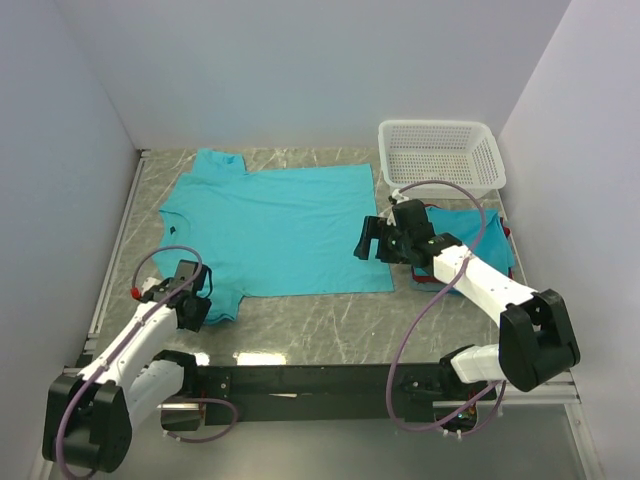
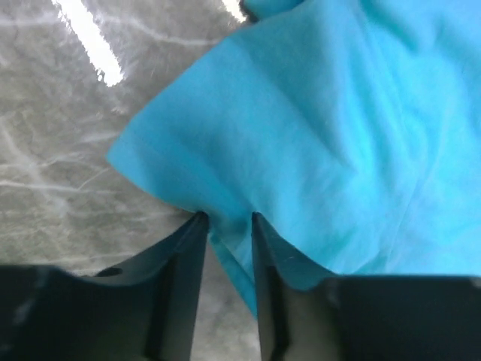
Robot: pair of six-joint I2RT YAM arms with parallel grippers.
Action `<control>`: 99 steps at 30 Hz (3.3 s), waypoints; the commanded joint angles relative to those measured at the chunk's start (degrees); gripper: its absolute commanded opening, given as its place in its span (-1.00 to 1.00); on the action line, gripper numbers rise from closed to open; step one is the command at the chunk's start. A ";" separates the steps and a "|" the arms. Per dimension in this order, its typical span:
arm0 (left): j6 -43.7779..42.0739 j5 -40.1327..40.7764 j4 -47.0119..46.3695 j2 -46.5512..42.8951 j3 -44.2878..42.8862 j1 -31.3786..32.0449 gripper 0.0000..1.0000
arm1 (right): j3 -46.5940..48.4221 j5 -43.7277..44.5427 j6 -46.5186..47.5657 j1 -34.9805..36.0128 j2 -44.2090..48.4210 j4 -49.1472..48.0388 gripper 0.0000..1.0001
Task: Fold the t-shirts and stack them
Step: Fold the tshirt
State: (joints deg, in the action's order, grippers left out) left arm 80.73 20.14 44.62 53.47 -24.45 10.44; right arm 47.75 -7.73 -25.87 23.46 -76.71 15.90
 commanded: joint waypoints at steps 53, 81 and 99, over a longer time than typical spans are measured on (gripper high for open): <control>8.65 9.12 8.64 -26.66 -0.60 -0.33 -0.99 | -8.28 14.06 -8.67 6.59 -4.60 9.76 -1.00; -1.18 11.50 -10.93 -13.85 -8.33 -0.15 -0.99 | 7.79 14.32 -5.33 5.64 -5.55 16.35 -1.00; -13.49 11.50 -32.23 9.45 -18.96 -1.38 -0.99 | 19.75 10.63 1.16 -2.45 -14.17 14.51 -1.00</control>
State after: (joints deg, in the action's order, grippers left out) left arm 70.52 30.83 17.56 61.25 -39.90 9.74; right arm 63.59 3.31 -26.96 22.17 -90.06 31.81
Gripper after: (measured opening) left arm 0.013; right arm 0.020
